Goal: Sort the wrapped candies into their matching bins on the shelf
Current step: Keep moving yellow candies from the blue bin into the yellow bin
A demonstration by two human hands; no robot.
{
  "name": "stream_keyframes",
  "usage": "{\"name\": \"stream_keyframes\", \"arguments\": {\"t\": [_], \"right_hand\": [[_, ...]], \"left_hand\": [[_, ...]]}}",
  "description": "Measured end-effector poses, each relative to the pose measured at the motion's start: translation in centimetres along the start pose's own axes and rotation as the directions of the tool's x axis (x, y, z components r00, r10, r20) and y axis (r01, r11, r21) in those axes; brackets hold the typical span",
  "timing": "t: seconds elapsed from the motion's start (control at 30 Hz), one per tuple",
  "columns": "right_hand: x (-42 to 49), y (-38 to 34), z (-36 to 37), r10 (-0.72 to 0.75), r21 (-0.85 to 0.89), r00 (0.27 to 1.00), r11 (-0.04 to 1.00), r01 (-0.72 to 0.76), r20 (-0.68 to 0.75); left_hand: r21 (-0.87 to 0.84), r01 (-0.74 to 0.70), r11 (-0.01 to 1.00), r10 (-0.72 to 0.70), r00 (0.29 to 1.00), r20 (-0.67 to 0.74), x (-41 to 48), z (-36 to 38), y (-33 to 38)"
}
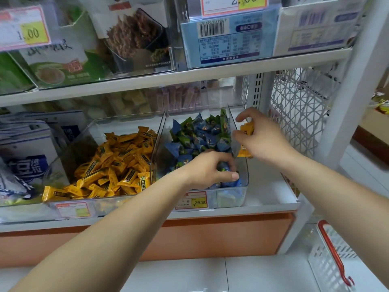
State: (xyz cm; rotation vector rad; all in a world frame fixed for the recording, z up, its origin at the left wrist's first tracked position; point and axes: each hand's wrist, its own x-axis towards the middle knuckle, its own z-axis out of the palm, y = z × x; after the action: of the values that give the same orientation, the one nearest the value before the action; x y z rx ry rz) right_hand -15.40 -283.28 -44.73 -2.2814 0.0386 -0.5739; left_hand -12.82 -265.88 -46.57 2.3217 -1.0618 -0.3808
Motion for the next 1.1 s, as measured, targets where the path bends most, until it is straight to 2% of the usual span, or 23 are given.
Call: {"name": "stream_keyframes", "arguments": {"t": [0.07, 0.17, 0.3, 0.37, 0.43, 0.5, 0.57, 0.6, 0.7, 0.87, 0.93, 1.0, 1.1], "right_hand": [[0.1, 0.3, -0.3, -0.008, 0.026, 1.000, 1.000, 0.008, -0.010], [0.3, 0.5, -0.5, -0.018, 0.072, 1.000, 0.997, 0.019, -0.010], [0.3, 0.5, -0.4, -0.031, 0.078, 0.999, 0.996, 0.032, -0.024], [0.2, 0.5, -0.1, -0.030, 0.067, 0.999, 0.997, 0.030, -0.014], [0.1, 0.5, 0.2, -0.032, 0.066, 0.999, 0.997, 0.032, 0.004], [-0.1, 0.5, 0.4, -0.042, 0.065, 0.999, 0.997, 0.041, 0.026], [-0.2, 0.6, 0.5, -0.051, 0.052, 0.998, 0.997, 0.049, 0.034], [-0.2, 0.6, 0.5, -0.053, 0.044, 0.998, 0.998, 0.052, 0.036], [-0.1, 0.7, 0.4, -0.055, 0.003, 0.997, 0.999, 0.055, 0.047], [-0.1, 0.9, 0.4, -0.056, -0.026, 0.997, 0.998, 0.057, 0.048], [-0.1, 0.9, 0.5, -0.053, -0.018, 0.998, 0.998, 0.054, 0.045], [-0.1, 1.0, 0.6, -0.049, -0.010, 0.998, 0.999, 0.050, 0.046], [-0.3, 0.9, 0.5, -0.059, -0.001, 0.997, 0.998, 0.059, 0.052]], "left_hand": [[0.026, -0.018, 1.000, 0.018, 1.000, -0.025, -0.5, -0.9, -0.2], [0.070, -0.024, 0.997, 0.034, 0.987, -0.155, -1.2, -3.3, -0.8], [0.109, 0.042, 0.993, 0.004, 0.924, -0.383, -1.2, -6.5, -2.6], [0.141, 0.105, 0.984, -0.033, 0.898, -0.439, -0.4, -7.1, -3.7], [0.208, 0.230, 0.951, -0.130, 0.905, -0.406, 0.6, -7.2, -4.4], [0.359, 0.359, 0.861, -0.240, 0.911, -0.335, 1.3, -6.7, -4.7], [0.534, 0.397, 0.746, -0.299, 0.917, -0.264, 1.8, -6.2, -4.6], [0.566, 0.397, 0.723, -0.316, 0.918, -0.241, 1.9, -6.1, -4.5], [0.513, 0.377, 0.771, -0.307, 0.926, -0.220, 1.3, -6.3, -3.9], [0.475, 0.341, 0.811, -0.132, 0.898, -0.419, -1.7, -5.7, -2.7], [0.509, 0.291, 0.810, -0.055, 0.902, -0.428, -2.4, -5.1, -2.4], [0.466, 0.246, 0.850, -0.051, 0.918, -0.393, -2.3, -4.8, -2.6], [0.403, 0.269, 0.875, -0.094, 0.910, -0.404, -2.0, -4.9, -2.5]]}}
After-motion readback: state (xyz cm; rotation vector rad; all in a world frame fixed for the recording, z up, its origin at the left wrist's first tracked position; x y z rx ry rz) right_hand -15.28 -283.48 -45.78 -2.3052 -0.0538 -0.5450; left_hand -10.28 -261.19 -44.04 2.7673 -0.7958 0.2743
